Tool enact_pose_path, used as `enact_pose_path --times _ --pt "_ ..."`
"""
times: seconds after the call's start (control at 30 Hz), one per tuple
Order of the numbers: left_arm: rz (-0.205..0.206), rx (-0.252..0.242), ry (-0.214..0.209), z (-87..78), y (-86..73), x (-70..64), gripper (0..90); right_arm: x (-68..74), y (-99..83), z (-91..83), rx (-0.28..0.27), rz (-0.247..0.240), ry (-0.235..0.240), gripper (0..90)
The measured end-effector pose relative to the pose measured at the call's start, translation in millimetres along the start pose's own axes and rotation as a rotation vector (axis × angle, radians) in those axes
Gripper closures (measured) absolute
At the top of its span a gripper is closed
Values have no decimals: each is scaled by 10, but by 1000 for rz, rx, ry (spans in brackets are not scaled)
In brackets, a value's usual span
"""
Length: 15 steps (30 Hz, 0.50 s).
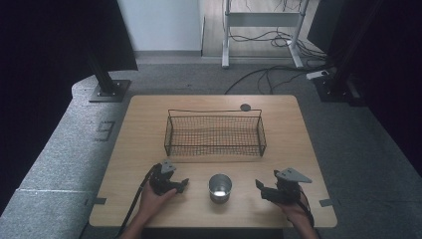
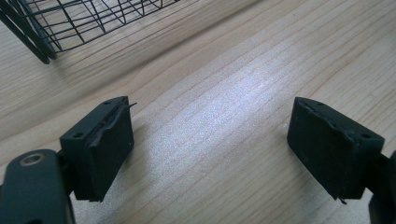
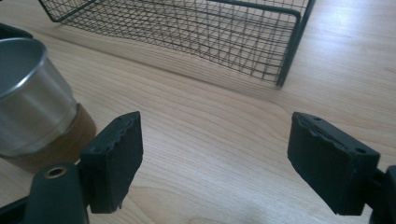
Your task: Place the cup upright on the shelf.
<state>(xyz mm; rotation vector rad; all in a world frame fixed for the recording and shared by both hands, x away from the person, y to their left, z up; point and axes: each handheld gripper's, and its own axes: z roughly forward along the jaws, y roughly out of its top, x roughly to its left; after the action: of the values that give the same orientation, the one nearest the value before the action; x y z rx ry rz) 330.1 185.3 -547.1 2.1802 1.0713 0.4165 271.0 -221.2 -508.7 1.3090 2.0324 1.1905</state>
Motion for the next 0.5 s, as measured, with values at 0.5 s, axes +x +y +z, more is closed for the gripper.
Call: enact_pose_path --times 0.5 --pt "0 0 0 0 0 0 144 188 67 -62 -46 -1 105 183"
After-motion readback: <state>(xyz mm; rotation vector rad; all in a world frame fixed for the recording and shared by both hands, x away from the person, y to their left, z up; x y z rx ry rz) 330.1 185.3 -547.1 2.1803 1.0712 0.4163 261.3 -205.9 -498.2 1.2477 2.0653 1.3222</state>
